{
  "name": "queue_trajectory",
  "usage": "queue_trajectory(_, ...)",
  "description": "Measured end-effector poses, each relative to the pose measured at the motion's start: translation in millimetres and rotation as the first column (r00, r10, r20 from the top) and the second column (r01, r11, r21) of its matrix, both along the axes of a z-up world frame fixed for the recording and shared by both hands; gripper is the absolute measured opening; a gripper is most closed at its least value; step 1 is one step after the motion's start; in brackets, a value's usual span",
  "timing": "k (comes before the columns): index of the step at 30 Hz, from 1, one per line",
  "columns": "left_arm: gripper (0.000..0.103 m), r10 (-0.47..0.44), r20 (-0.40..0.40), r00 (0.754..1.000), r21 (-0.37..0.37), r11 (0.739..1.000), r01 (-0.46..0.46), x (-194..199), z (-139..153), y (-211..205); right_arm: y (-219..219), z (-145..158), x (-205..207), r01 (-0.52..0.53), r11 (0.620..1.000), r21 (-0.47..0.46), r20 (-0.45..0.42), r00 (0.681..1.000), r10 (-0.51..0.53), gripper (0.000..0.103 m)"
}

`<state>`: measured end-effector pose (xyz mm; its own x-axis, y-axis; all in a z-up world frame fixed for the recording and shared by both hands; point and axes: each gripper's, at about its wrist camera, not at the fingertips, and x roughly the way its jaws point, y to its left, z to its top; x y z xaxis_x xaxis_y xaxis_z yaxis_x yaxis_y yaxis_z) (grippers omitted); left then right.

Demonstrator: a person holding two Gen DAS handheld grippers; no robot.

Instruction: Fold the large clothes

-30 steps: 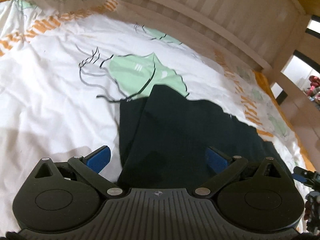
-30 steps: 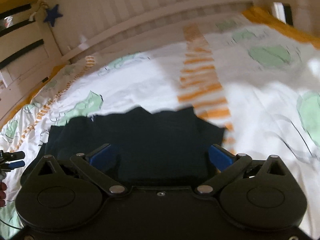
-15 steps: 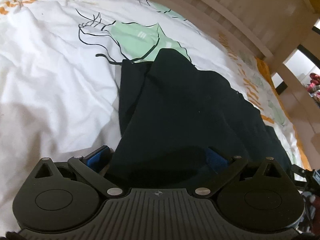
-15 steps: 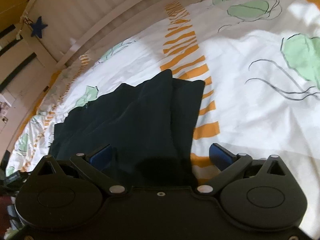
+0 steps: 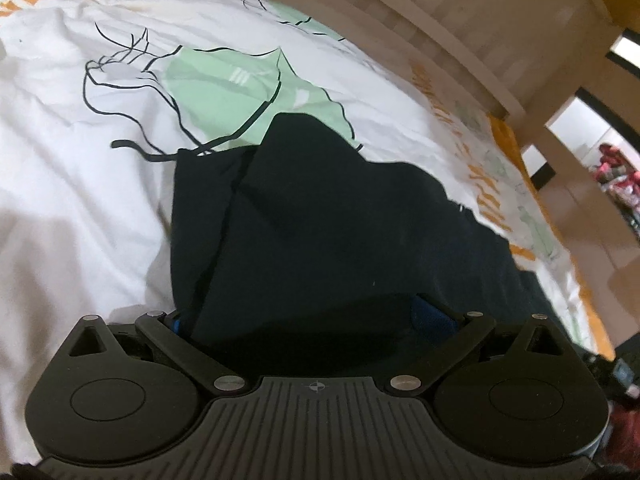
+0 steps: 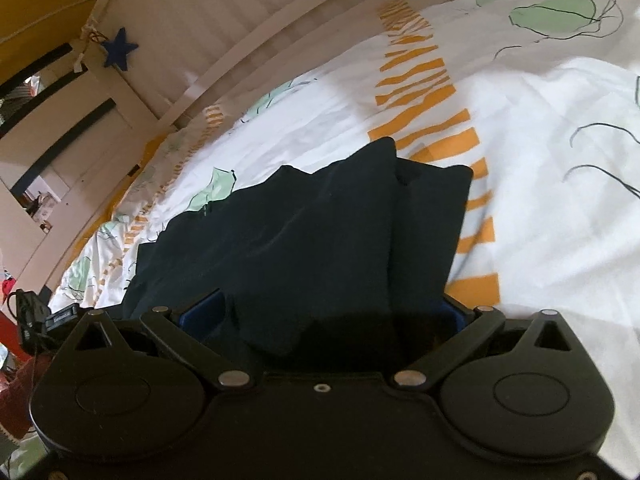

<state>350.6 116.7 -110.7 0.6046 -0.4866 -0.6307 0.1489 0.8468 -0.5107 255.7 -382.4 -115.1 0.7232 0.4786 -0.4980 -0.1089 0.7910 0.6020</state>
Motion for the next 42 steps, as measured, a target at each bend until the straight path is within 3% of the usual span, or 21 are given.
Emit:
queue_trajectory(5,0.101,0.019,-0.016,1.000,-0.080,0.997,-0.020,-2.8,2.5,4.3,-4.9,-1.1,6.5,-0.017,0.998,0.054,-0.007,1.000,0.018,0.103)
queue_trajectory(6,0.094,0.034,-0.021,0.999,-0.104,0.994,-0.036,-5.3,2.8,6.1,-6.2,-0.8,7.4,-0.016,0.998,0.067,-0.016,1.000,0.017,0.103)
queue_trajectory(7,0.084,0.052,-0.033,0.998,-0.121,0.991,-0.055,-7.8,2.9,7.8,-6.7,-0.1,7.9,-0.017,0.997,0.078,-0.022,1.000,0.019,0.102)
queue_trajectory(8,0.079,0.072,-0.039,0.997,-0.121,0.990,-0.077,-9.7,3.3,9.2,-7.1,0.8,7.8,-0.018,0.996,0.083,-0.028,0.999,0.021,0.092)
queue_trajectory(9,0.063,0.092,-0.044,0.995,-0.115,0.989,-0.096,-12.0,3.8,11.1,-6.9,1.4,7.8,-0.012,0.997,0.079,-0.041,0.999,0.015,0.075)
queue_trajectory(10,0.045,0.110,-0.051,0.993,-0.106,0.988,-0.115,-14.2,3.9,13.6,-6.5,1.5,7.6,-0.004,0.997,0.075,-0.053,0.999,0.008,0.070)
queue_trajectory(12,0.022,0.136,-0.071,0.988,-0.126,0.982,-0.144,-19.3,2.3,21.4,-6.3,2.4,4.9,0.003,0.997,0.080,-0.061,0.998,0.002,0.054)
queue_trajectory(15,0.019,0.138,-0.077,0.987,-0.208,0.966,-0.151,-27.4,6.0,29.9,-7.3,5.6,0.8,0.049,0.994,0.093,-0.080,0.996,-0.042,0.039)
queue_trajectory(18,0.018,0.114,-0.047,0.992,-0.222,0.967,-0.122,-37.5,20.4,26.3,-7.9,12.4,-4.4,0.085,0.989,0.122,-0.083,0.994,-0.075,0.033)
queue_trajectory(23,0.017,0.094,-0.025,0.995,-0.299,0.949,-0.097,-55.9,43.3,26.5,-8.9,28.6,-19.4,0.114,0.977,0.178,-0.079,0.992,-0.101,0.030)
queue_trajectory(28,0.014,0.047,-0.009,0.999,-0.337,0.940,-0.048,-77.9,60.6,20.3,-8.2,47.2,-43.6,0.098,0.980,0.175,-0.078,0.993,-0.086,0.030)
queue_trajectory(38,0.010,0.001,-0.054,0.999,-0.421,0.907,-0.024,-132.4,66.2,28.2,-22.1,65.5,-115.5,0.098,0.975,0.197,-0.120,0.990,-0.075,0.026)
queue_trajectory(42,0.010,0.052,-0.049,0.997,-0.418,0.906,-0.067,-144.1,62.0,42.9,-31.4,69.1,-134.0,0.112,0.976,0.185,-0.145,0.986,-0.086,0.021)
